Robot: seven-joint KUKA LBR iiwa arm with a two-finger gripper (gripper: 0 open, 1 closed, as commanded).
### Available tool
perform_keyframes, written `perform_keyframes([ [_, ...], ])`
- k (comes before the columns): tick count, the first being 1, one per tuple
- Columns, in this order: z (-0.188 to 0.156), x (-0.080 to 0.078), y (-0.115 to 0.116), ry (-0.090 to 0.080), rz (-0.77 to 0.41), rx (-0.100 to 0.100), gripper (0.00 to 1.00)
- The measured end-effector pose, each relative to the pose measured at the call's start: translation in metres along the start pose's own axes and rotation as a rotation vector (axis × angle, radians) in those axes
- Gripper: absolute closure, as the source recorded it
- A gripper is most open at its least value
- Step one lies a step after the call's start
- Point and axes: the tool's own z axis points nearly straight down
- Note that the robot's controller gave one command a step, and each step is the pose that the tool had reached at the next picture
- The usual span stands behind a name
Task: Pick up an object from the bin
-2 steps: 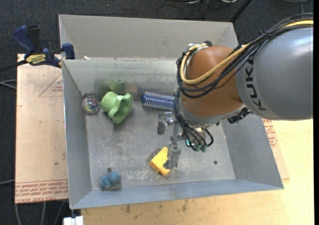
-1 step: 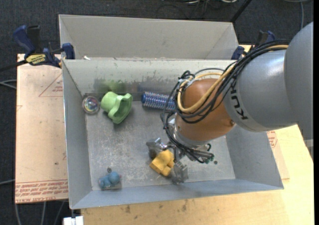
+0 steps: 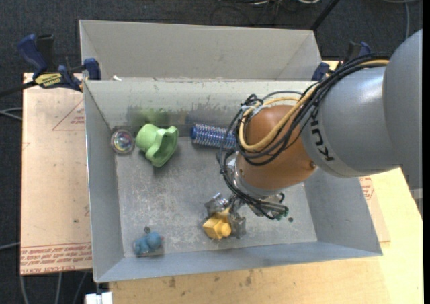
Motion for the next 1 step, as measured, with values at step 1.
perform_keyframes([
  [1, -0.183, -0.0048, 0.0051, -0.01, -0.061, 0.006, 1.0],
])
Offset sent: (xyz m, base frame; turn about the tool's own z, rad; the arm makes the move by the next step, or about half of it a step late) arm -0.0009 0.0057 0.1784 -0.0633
